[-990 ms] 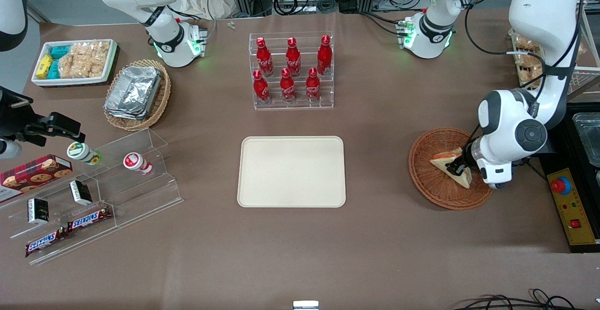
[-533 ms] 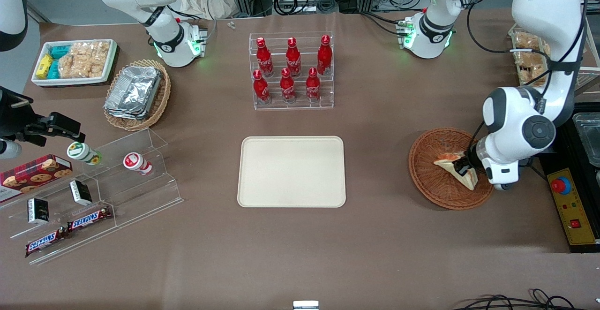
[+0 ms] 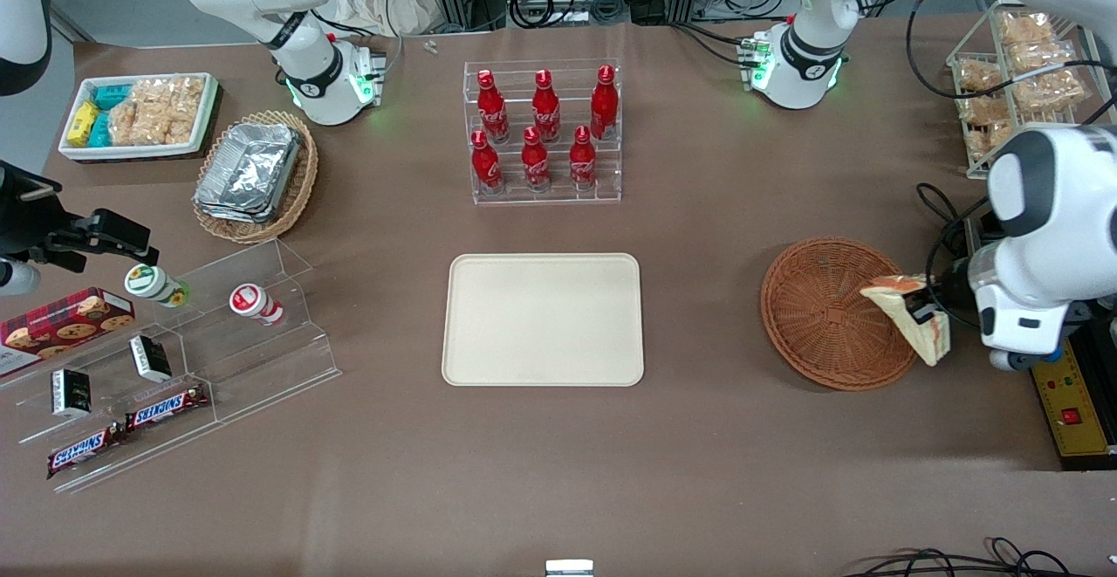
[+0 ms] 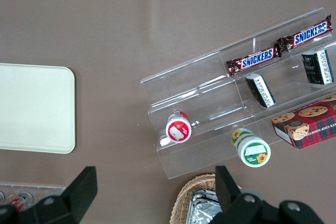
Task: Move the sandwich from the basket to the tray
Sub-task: 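Lift the sandwich and carry it with the left gripper to the cream tray, then lower the sandwich onto the tray and open the left gripper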
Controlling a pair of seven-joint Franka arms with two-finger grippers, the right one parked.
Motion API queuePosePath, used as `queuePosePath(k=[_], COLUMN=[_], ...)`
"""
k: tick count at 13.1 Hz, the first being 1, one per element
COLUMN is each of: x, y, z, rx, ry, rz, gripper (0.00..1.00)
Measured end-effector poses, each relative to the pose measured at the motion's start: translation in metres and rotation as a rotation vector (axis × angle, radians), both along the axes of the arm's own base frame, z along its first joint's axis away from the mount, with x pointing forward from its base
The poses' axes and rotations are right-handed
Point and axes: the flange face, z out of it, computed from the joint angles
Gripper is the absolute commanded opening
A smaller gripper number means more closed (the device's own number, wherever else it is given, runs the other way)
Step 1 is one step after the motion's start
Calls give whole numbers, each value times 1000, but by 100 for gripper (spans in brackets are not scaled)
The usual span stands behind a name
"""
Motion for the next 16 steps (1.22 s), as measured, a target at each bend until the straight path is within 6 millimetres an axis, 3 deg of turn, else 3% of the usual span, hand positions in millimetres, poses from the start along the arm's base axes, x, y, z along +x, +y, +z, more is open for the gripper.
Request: queuePosePath(k=[2,4,5,8,10,12,16], x=[7,8,6,-8,-13,-12,-23], y=[-27,-81,-118,-247,-308,-350,-400], z=[40,61,60,26,-10,-50,-120], rx=[-8,-17,-21,-21,-26,-37,-43], ry=[-15,-30,-24,10,34,21,30], rz=[-102,-233,-302,-495,-560,-574,-567], gripper=[0,0,0,0,0,0,0])
